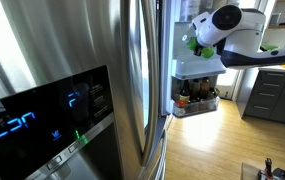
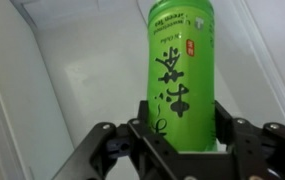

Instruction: Take the green bottle out of the refrigerator door

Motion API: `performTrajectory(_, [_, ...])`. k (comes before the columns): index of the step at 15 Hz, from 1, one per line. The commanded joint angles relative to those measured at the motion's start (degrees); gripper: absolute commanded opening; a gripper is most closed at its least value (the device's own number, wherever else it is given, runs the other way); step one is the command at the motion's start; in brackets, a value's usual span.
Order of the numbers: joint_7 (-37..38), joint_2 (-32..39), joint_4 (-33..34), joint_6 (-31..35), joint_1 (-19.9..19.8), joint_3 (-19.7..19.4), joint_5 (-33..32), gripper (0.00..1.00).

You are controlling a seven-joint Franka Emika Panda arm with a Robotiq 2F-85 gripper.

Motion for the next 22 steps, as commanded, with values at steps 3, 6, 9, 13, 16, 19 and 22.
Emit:
performTrajectory(3, [-5.77,-4.94,-2.59,-12.25,4.26,-0.37,6.55,0.35])
performTrajectory(6, [-6.86,-6.9,-1.75,-18.14,5.59,-0.06,9.26,0.35])
performTrajectory(9, [-6.3,-8.1,-1.02,-24.33,6.4,0.57,11.6,0.35])
performTrajectory(13, [-4.49,-9.49,0.0,-32.74,7.54,1.1,16.36,0.35])
performTrajectory(16, [-1.45,-10.83,0.74,-36.74,8.27,0.94,21.79,0.35])
performTrajectory(19, [3.72,-12.78,0.05,-35.96,8.59,1.0,26.62,0.35])
performTrajectory(22, [9.6,-14.72,-0.87,-32.9,8.51,1.58,29.93,0.35])
